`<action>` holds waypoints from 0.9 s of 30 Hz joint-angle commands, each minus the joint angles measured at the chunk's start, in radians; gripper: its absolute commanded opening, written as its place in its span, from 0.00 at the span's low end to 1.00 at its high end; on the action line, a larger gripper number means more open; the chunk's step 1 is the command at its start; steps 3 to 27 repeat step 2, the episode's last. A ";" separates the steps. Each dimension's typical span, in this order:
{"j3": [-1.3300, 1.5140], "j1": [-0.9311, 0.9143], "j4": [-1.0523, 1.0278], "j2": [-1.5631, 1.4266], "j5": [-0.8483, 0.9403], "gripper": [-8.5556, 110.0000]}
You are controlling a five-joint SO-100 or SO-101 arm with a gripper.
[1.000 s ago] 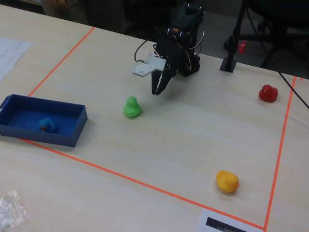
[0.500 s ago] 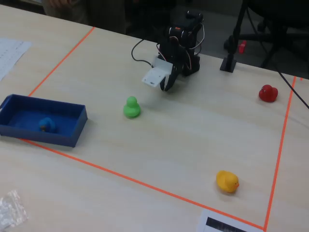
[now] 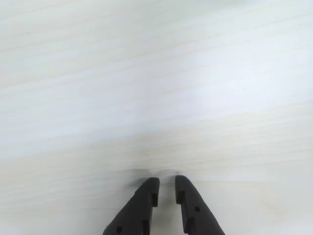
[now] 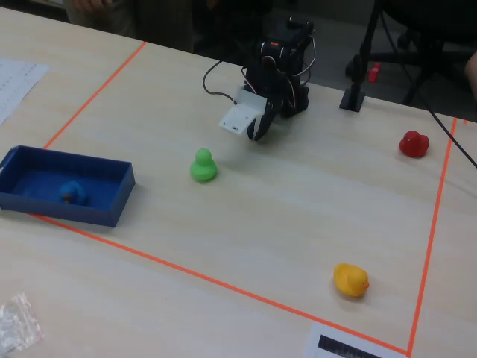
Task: Grasp blue duck and put it into box.
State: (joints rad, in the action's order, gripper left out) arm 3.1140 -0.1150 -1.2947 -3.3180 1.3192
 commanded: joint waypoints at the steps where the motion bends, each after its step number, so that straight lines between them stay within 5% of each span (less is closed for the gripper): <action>1: -0.003 -0.009 -0.018 0.008 0.008 0.08; 27: -0.003 -0.009 -0.018 0.008 0.008 0.08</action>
